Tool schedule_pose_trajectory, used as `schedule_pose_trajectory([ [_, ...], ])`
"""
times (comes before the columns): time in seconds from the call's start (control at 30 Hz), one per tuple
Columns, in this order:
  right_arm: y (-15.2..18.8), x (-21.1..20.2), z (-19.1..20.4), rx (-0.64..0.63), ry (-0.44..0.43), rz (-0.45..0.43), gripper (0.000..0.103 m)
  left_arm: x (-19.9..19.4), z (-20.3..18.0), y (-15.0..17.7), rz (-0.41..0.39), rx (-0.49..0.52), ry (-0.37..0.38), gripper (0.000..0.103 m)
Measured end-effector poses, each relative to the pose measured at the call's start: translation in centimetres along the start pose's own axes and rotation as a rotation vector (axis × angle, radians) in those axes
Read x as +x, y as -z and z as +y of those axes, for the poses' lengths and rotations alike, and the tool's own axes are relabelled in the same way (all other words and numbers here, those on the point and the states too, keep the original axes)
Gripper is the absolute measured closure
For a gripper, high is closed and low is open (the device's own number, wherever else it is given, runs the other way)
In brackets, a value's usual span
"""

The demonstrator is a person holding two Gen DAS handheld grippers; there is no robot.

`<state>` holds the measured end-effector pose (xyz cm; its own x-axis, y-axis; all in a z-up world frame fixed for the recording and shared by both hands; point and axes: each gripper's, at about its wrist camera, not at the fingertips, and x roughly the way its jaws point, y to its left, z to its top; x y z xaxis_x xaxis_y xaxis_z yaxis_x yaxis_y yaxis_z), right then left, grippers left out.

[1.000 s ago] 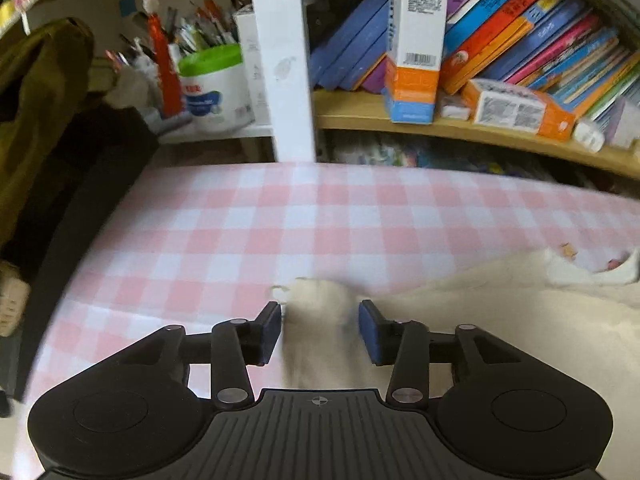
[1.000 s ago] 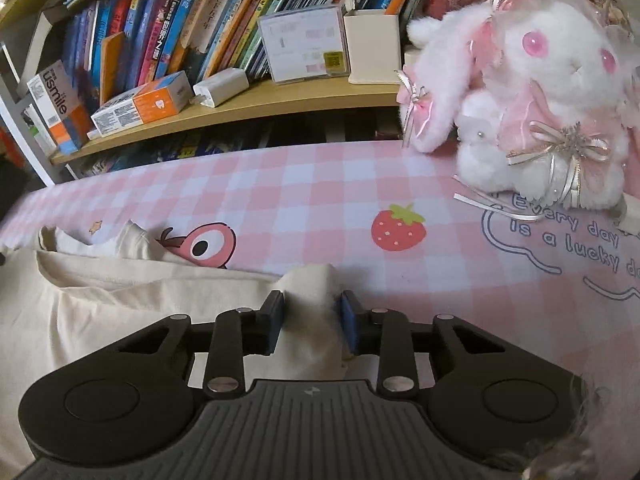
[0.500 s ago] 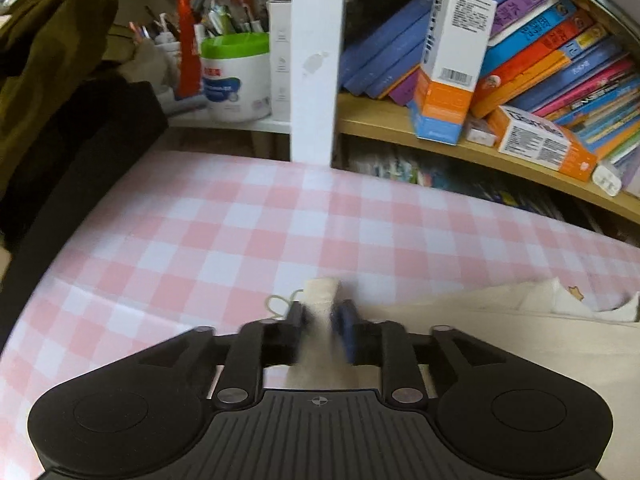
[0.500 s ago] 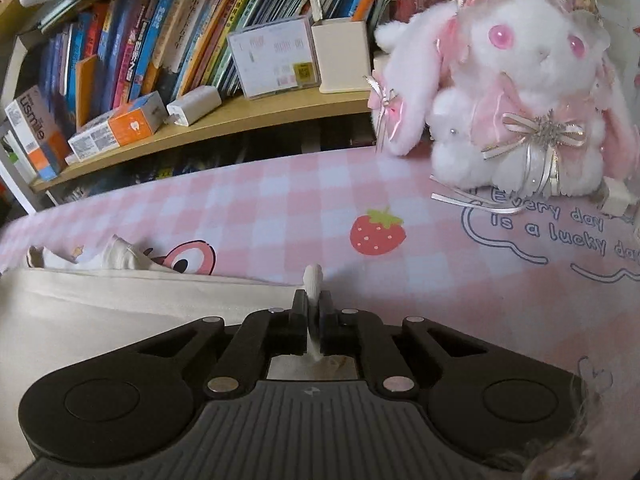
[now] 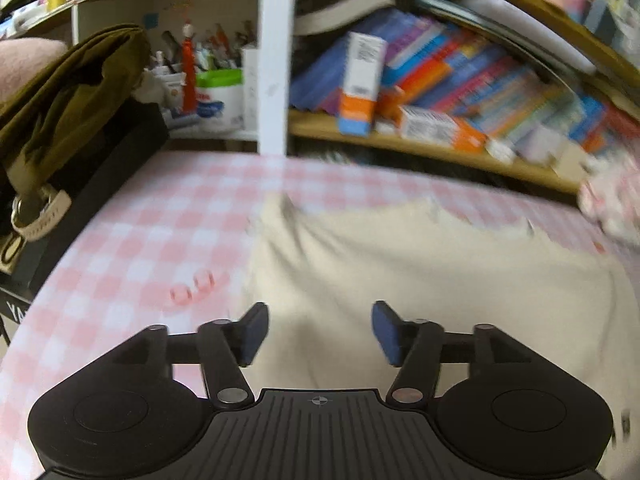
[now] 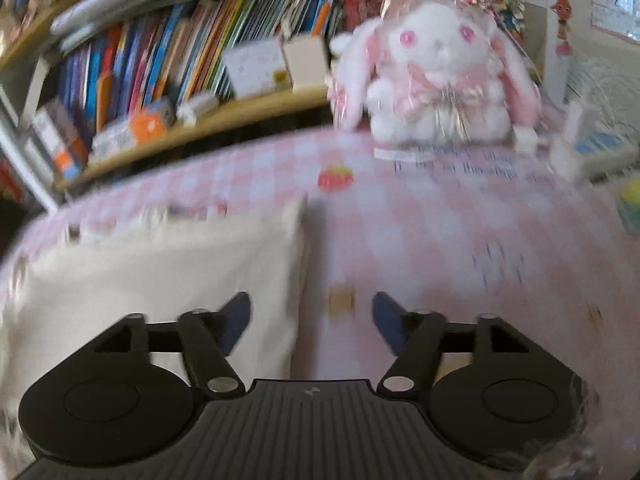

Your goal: Fold clothes

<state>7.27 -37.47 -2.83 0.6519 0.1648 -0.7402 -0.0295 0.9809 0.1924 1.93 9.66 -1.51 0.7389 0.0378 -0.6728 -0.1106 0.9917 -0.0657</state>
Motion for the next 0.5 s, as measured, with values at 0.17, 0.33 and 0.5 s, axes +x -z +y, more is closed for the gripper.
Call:
schedule_pose_trajectory([
  [0.17, 5.3, -3.1, 1.9, -0.031, 0.039, 0.052, 0.029, -2.5, -0.4, 3.0, 0.023, 0.023, 0.017, 0.041],
  [0.33, 8.8, -4.5, 3.3, -0.022, 0.056, 0.096, 0.046, -3.6, -0.5, 4.6, 0.047, -0.031, 0.09, 0.045],
  [0.5, 9.7, -4.7, 4.5, -0.066, 0.049, 0.102, 0.094, -2.3, -1.1, 5.7, 0.144, 0.031, 0.107, 0.072],
])
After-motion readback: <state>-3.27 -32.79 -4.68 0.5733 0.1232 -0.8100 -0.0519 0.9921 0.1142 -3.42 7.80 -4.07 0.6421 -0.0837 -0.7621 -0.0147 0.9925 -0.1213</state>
